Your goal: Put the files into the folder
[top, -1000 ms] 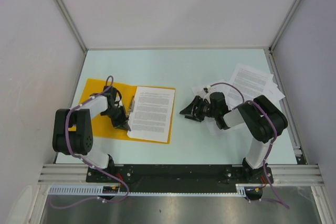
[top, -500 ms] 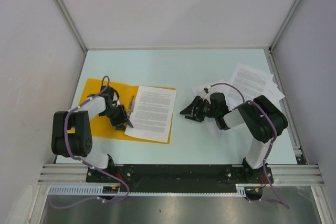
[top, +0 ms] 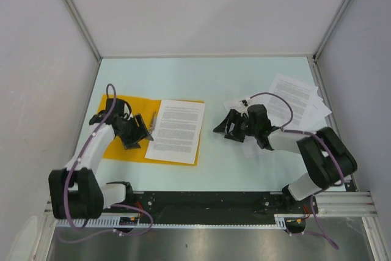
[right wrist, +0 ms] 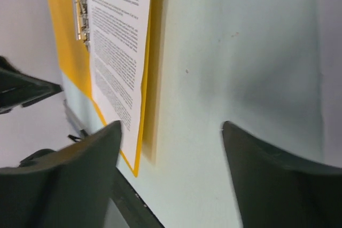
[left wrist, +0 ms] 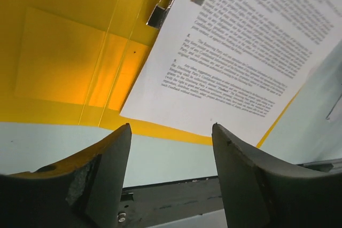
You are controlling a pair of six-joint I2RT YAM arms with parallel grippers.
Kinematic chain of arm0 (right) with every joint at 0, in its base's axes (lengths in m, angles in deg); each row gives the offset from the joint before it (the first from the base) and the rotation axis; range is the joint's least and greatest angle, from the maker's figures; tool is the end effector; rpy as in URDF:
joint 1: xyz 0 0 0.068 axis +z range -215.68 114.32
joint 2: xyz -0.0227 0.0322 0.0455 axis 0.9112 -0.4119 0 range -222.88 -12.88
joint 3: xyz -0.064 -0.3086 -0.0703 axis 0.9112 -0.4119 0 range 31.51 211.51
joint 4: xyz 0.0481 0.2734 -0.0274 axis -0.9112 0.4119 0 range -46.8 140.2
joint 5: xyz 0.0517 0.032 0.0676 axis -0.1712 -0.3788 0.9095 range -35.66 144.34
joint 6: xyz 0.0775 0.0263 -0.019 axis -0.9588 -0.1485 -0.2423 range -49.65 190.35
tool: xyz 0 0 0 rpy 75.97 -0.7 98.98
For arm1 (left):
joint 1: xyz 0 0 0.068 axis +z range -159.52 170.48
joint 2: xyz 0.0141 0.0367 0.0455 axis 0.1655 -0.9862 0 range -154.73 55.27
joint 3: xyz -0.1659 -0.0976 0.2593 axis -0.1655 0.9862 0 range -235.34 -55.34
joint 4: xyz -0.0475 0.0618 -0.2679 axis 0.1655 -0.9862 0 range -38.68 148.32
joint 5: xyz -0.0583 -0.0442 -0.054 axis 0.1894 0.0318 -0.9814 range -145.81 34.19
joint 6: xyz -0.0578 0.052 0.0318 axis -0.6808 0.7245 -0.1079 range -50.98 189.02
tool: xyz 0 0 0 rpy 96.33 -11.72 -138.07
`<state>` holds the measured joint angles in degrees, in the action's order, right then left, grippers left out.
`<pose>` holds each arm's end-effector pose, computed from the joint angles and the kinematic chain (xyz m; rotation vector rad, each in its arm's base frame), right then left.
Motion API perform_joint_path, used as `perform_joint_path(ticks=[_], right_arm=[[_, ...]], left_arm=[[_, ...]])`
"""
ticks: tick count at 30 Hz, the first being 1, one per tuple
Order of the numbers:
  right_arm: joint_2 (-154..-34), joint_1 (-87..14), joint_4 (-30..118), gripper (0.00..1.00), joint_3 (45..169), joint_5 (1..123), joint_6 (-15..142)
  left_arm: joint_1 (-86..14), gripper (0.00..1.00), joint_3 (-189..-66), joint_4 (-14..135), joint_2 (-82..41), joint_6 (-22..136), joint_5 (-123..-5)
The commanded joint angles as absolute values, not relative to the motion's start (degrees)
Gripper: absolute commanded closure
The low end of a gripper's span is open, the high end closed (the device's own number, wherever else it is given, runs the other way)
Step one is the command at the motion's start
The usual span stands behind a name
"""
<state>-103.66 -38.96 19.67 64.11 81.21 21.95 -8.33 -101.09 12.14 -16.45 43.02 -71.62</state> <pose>0.2790 0.1777 0.1572 0.1540 2.3800 1.2047 0.2291 -0.0154 0.2138 -0.6112 2.7924 -0.4841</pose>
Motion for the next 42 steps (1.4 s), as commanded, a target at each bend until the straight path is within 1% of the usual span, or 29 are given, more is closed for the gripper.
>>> perform_joint_path(ticks=[1,2,4,6,7,8,9,10,11,14,15,16,17,19,20,23,25,28,30,32,33,35,36,37,39,42], right_arm=[[-91.75,-41.23,41.24,0.08,67.9,68.97,32.62],[-89.63,-42.37,45.96,0.01,67.9,67.8,33.34],[-86.37,-47.45,49.25,0.0,67.99,65.26,35.18],[-82.15,-51.86,52.16,0.0,67.9,64.19,37.91],[-80.92,-56.4,52.95,0.0,68.25,63.92,38.44],[-79.51,-58.54,54.0,0.0,68.51,63.66,39.75],[-78.98,-60.38,54.18,0.0,68.95,63.31,40.28],[-78.54,-64.14,54.27,0.0,69.48,62.52,40.72],[-78.27,-65.23,54.1,0.0,69.74,61.65,41.16],[-79.23,-71.54,52.52,0.0,70.45,62.42,41.08],[-80.63,-72.61,52.25,0.0,70.54,62.95,40.47],[-81.51,-73.84,51.99,0.0,70.63,64.52,40.12],[-82.39,-76.46,51.9,0.0,70.71,65.32,39.85],[-84.33,-78.5,51.99,0.0,70.71,67.07,39.32],[-84.77,-79.12,51.81,0.0,70.71,67.69,39.58],[-85.13,-80.79,51.9,0.04,70.8,68.15,39.85],[-85.12,-81.23,51.29,0.05,70.89,66.48,39.68],[-86.17,-81.94,50.67,0.1,71.68,67.69,38.54],[-88.37,-81.15,49.18,0.12,72.38,69.71,38.79],[-91.08,-80.53,50.92,0.12,74.57,69.55,40.45],[-91.62,-80.53,51.02,0.14,74.93,69.81,40.55],[-93.11,-80.97,50.24,0.23,75.02,69.98,40.29],[-93.56,-80.88,49.62,0.28,75.02,70.68,39.85],[-94.08,-80.88,48.22,0.3,75.11,71.21,39.85],[-95.4,-80.88,47.77,0.35,75.55,72.35,39.85],[-96.72,-81.93,47.95,0.36,76.6,73.06,40.38]], left_arm=[[-9.0,0.32,-102.88,9.8,-6.44,41.94,-68.73],[-11.87,0.31,-103.41,10.76,-3.64,42.82,-69.25],[-14.78,0.31,-103.68,13.21,-1.43,42.39,-71.0],[-22.15,0.27,-103.94,20.67,0.69,40.99,-71.97],[-25.14,0.25,-104.11,23.83,0.61,38.98,-71.63],[-30.39,0.2,-104.55,30.74,-0.09,38.18,-71.97],[-32.7,0.19,-104.82,34.55,-1.23,37.39,-72.5],[-34.47,0.19,-105.25,38.15,-4.2,35.99,-73.46],[-37.7,0.19,-107.0,44.54,-6.23,35.62,-73.73],[-43.25,0.19,-112.26,53.62,-15.63,36.32,-71.98],[-44.06,0.19,-113.59,55.4,-18.26,36.32,-71.54],[-44.85,0.19,-115.0,57.07,-23.68,35.54,-71.54],[-45.9,0.2,-118.23,58.04,-26.44,34.66,-71.8],[-47.22,0.22,-122.38,59.99,-34.67,32.29,-72.51],[-48.88,0.23,-126.75,59.55,-37.16,31.93,-72.42],[-52.05,0.24,-133.62,61.9,-46.04,29.91,-71.89],[-52.94,0.28,-137.06,63.67,-52.79,26.59,-72.59],[-54.34,0.32,-143.74,63.42,-60.01,24.2,-72.42],[-55.57,0.32,-147.17,63.41,-62.58,22.97,-72.24],[-56.8,0.33,-149.89,63.59,-66.27,20.77,-71.98],[-57.24,0.33,-150.86,63.59,-67.41,20.24,-71.72],[-58.38,0.35,-154.02,63.15,-71.01,19.54,-70.75],[-58.65,0.37,-154.82,63.15,-72.16,19.19,-70.49],[-58.74,0.41,-155.53,63.15,-73.99,17.97,-70.4],[-58.83,0.43,-156.41,64.02,-75.5,16.73,-70.31],[-59.09,0.45,-157.11,64.82,-77.79,14.62,-69.35]])
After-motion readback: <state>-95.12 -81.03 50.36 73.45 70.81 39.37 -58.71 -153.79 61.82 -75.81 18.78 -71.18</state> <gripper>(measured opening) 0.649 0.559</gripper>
